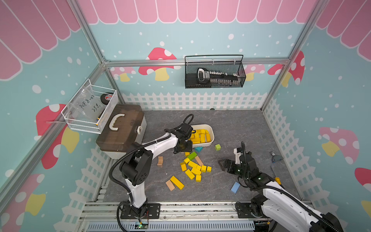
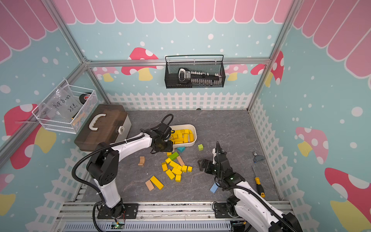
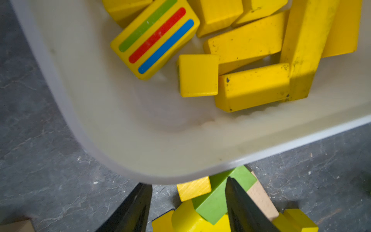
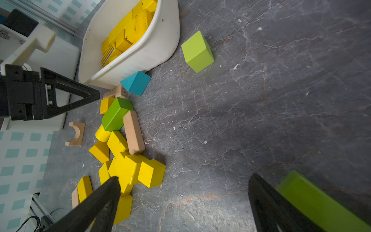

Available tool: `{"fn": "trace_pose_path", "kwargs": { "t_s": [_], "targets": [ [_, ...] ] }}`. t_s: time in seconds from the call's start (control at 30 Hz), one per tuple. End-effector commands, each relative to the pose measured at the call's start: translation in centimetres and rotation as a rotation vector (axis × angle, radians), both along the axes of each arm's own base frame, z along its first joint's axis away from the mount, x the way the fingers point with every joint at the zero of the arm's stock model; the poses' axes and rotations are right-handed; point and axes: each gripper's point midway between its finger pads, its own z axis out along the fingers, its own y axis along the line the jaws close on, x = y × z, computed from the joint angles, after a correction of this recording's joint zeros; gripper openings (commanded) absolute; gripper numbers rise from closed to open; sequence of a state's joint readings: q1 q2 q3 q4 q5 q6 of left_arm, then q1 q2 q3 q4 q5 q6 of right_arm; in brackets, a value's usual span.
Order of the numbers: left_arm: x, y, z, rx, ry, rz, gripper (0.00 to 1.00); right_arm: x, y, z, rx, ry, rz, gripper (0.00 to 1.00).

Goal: Pick out the yellow building blocks
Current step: Pick up the building block from the center of the board.

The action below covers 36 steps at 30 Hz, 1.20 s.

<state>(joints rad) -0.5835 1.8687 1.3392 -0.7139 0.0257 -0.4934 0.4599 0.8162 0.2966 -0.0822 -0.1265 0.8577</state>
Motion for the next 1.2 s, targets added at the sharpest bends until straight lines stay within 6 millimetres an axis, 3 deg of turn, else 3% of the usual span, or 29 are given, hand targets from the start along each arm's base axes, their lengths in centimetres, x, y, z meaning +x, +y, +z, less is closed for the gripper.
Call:
{"fn": "trace_pose_path", "kwargs": {
  "t_s": [0.0, 0.43, 0.97, 1.17],
  "targets": [
    [0.0, 0.0, -0.7, 0.031, 0.016, 0.004, 0.59, 0.5, 0.1, 1.0, 0.011, -0.015, -0.016, 0.99],
    [-0.7, 0.6, -1.8, 0.067, 0.046, -0.030, 0.56, 0.7, 0.2, 0.8, 0.005, -0.001, -0.017, 0.98],
    [-2.1, 5.0, -1.9, 0.100, 0.065, -0.002, 0.46, 0.8, 0.3, 0.5, -0.002, 0.015, -0.011, 0.98],
    [-2.2, 5.7, -1.6, 0.080, 0.068, 0.022, 0.45, 0.8, 0.3, 0.4, -0.003, 0.016, -0.016, 0.98]
  ]
}}
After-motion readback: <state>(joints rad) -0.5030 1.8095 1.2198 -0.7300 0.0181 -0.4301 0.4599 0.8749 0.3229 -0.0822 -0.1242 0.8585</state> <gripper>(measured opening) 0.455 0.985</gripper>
